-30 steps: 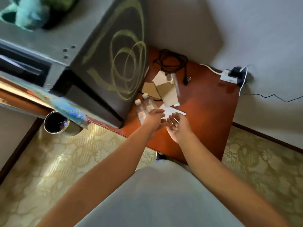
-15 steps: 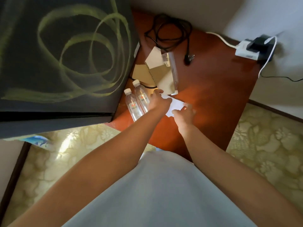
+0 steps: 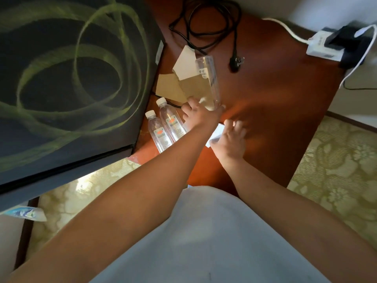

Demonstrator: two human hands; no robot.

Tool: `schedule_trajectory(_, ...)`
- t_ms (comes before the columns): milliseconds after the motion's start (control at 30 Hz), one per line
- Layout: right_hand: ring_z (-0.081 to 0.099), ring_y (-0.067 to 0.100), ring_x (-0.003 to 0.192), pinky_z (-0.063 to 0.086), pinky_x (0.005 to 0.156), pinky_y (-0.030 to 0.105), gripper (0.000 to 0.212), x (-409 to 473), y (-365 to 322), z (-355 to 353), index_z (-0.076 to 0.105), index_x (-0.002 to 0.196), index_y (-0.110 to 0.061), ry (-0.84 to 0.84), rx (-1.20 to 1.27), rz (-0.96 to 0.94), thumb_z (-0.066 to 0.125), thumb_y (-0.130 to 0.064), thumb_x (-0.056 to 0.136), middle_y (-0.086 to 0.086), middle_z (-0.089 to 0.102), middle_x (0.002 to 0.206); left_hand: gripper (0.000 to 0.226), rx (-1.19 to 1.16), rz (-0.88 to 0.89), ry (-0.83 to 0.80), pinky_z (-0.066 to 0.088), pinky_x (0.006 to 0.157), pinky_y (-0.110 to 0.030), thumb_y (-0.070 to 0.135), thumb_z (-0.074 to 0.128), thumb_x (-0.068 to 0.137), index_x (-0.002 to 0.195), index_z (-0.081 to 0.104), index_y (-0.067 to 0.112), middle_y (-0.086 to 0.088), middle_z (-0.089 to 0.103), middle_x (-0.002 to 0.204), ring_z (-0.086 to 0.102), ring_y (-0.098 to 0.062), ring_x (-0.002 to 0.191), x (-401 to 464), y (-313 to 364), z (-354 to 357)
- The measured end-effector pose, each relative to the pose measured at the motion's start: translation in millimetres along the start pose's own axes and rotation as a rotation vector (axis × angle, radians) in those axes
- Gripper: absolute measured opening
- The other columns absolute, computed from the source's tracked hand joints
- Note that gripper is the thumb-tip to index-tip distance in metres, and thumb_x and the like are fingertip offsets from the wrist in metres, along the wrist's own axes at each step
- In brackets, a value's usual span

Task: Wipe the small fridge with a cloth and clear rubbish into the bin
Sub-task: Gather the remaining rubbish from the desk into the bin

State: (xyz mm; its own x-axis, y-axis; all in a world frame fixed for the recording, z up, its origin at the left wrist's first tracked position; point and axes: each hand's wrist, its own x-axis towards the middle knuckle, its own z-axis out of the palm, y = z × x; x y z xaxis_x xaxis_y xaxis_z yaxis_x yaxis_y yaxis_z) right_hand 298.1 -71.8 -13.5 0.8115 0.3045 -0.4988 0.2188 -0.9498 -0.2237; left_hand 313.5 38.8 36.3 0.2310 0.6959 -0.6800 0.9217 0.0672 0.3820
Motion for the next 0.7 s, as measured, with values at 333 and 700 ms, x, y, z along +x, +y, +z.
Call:
schedule_trajectory(333,0.051,0.034,0.107,0.049,0.084,0.043,0.059,4,-1,-1,0.048,0.112,-0.011,-0.02,-0.04,-0.061,0.081,-0.026,0.066,0.012,0.051,0.118,0.071,-0.016,-0.027,-0.048,0.049,0.097,-0.047,0.048,0.067,0.084,0.134,0.033,0.012,-0.007,0.034,0.134,0.05,-0.036,0.12,6,-4,-5)
schedule_trajectory(700,0.051,0.034,0.108,0.051,0.083,0.043,0.048,6,4,7,0.052,0.11,-0.012,-0.024,0.012,-0.086,0.075,-0.023,0.07,0.011,0.051,0.119,0.081,0.056,-0.075,-0.03,0.045,0.094,-0.043,0.049,0.069,0.084,0.143,0.025,0.013,-0.011,0.031,0.147,0.042,-0.036,0.131,20,-4,-4)
